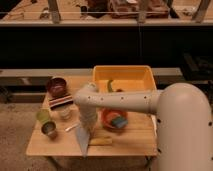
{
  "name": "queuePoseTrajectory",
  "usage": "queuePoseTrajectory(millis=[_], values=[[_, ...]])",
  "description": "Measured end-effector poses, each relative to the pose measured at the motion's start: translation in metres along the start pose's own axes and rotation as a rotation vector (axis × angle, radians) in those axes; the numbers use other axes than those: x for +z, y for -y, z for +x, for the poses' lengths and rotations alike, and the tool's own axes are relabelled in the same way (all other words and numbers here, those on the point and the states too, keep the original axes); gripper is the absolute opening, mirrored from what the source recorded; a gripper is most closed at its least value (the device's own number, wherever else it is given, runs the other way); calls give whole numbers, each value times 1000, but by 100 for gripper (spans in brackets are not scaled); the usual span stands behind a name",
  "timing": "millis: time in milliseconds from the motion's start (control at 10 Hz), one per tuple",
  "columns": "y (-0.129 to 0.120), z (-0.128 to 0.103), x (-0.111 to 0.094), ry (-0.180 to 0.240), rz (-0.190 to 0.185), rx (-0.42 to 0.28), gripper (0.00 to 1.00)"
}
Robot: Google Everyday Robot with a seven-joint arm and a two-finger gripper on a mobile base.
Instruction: Wipe table surface with towel
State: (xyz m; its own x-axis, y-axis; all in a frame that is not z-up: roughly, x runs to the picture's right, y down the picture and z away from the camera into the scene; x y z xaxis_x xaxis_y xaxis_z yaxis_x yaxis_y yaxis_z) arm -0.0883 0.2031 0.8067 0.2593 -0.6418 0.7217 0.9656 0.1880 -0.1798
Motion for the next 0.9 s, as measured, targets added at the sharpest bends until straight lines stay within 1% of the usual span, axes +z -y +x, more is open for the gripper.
queuePoseTrajectory(millis=[100, 200, 300, 500, 700, 800, 900], values=[[-1, 5, -2, -11, -12, 10, 0], [1, 13, -8, -27, -30, 24, 0], [7, 19, -10, -33, -43, 24, 0], [26, 15, -8, -35, -53, -5, 0], [63, -5, -3, -21, -45, -85, 0], [73, -13, 0, -12, -39, -113, 0], [82, -29, 6, 4, -33, -157, 0]])
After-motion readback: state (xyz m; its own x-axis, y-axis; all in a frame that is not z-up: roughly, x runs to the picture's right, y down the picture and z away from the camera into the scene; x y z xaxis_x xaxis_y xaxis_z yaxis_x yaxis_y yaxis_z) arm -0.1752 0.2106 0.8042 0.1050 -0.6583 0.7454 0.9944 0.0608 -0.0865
